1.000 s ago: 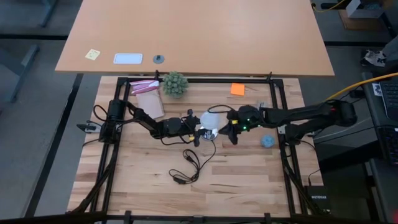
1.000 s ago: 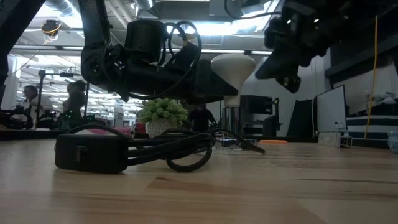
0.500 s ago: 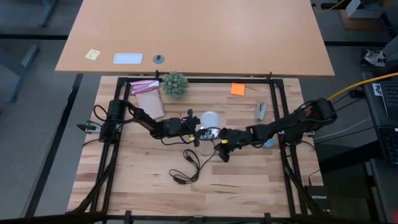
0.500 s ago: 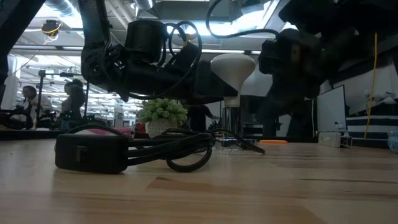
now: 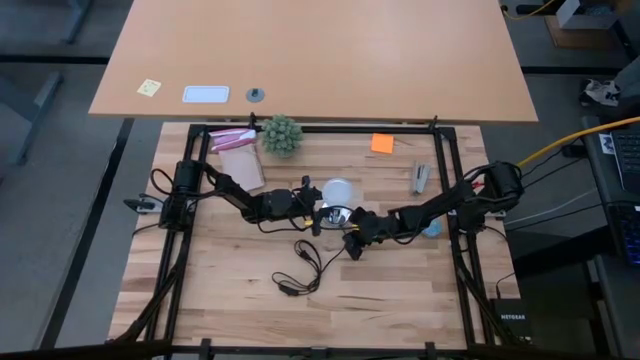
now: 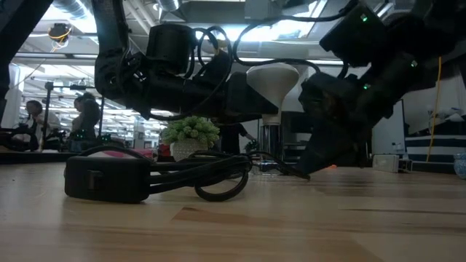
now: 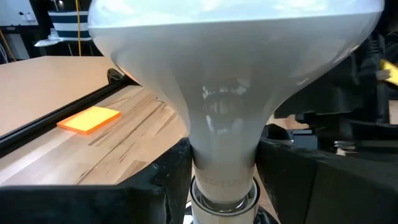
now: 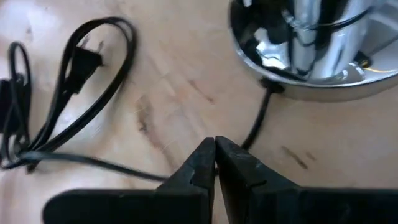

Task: Screw lightbulb
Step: Insert the lightbulb into the lamp

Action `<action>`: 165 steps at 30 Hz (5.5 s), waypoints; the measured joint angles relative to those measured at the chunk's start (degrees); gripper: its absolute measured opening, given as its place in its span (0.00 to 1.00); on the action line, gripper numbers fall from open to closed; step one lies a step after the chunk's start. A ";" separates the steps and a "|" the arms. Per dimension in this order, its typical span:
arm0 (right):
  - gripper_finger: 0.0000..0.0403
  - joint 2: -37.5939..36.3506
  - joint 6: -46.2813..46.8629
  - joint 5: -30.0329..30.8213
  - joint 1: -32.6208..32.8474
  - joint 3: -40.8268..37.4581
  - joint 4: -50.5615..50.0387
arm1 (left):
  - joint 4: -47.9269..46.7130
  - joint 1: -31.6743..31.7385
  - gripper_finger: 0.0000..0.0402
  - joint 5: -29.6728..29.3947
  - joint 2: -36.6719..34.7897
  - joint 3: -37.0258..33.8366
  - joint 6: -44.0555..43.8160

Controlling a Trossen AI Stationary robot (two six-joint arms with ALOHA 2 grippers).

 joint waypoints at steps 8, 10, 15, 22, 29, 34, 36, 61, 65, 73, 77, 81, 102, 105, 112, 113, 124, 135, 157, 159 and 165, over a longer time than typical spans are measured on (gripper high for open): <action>0.06 0.31 0.55 5.65 0.01 0.07 -1.25 | -0.13 0.00 0.39 -0.02 0.00 0.00 0.00; 0.06 0.31 0.90 7.25 0.02 0.09 -1.87 | -0.19 0.00 0.39 -0.07 0.00 0.00 0.00; 0.06 0.20 3.90 11.68 0.02 0.20 -4.70 | -0.24 0.04 0.39 -0.37 0.02 -0.02 0.02; 0.06 0.22 5.03 16.23 0.02 0.13 -6.04 | -1.04 0.04 0.39 -0.39 0.02 -0.02 0.04; 0.06 0.35 5.22 21.47 -0.07 -0.04 -8.05 | -2.04 0.07 0.39 -0.34 0.21 -0.13 0.07; 0.06 0.35 6.80 23.26 -0.07 -0.03 -9.60 | -2.54 0.04 0.39 -0.21 0.15 -0.08 0.04; 0.06 0.35 6.82 23.28 -0.07 -0.04 -9.51 | -2.89 0.04 0.39 -0.20 0.08 -0.06 0.02; 0.06 0.35 4.90 30.10 -0.10 -0.04 -11.97 | -3.36 0.00 0.39 -0.02 0.02 0.00 0.00; 0.06 0.35 3.29 30.08 -0.07 -0.04 -11.91 | -3.50 0.00 0.39 -0.02 -0.02 0.00 0.00; 0.06 -2.72 -5.93 27.60 -0.05 -0.04 -11.72 | -3.69 0.00 0.39 0.09 -0.07 0.04 0.02; 0.06 -6.09 -8.97 27.54 0.88 -0.04 -11.76 | -3.72 0.00 0.39 0.11 -0.07 0.04 0.02; 0.06 -10.08 -11.49 27.60 2.69 -0.04 -11.87 | -3.70 -0.02 0.39 0.09 -0.07 0.04 0.02; 0.06 -26.75 -38.82 33.03 0.27 0.00 12.59 | -3.69 -0.02 0.39 0.02 -0.07 0.04 0.00; 0.06 -25.35 -37.69 28.15 -2.40 0.00 12.55 | -3.69 -0.02 0.39 0.02 -0.07 0.04 0.00; 0.06 -21.60 -33.09 21.38 -5.44 0.00 12.71 | -3.69 -0.02 0.39 0.02 -0.04 0.02 0.00; 0.06 -21.14 -32.53 21.22 -5.42 0.00 13.19 | -3.69 -0.02 0.39 0.02 -0.04 0.02 0.00; 0.06 -15.48 -31.37 18.75 -5.40 0.02 21.15 | -3.67 -0.02 0.39 0.00 -0.04 0.01 0.00; 0.06 -14.47 -30.97 18.38 -5.40 0.09 21.69 | -3.65 -0.02 0.39 0.00 0.02 0.00 0.00; 0.06 -14.47 -30.99 18.45 -5.40 0.09 21.18 | -3.41 -0.02 0.39 -0.04 0.02 0.00 -1.50; 0.06 -14.47 -30.99 18.45 -5.40 0.09 21.16 | -3.41 -0.02 0.39 -0.04 0.02 0.00 -1.48; 0.06 -14.47 -30.99 18.42 -5.38 0.09 21.14 | -3.35 -0.02 0.39 -0.02 0.02 0.00 0.90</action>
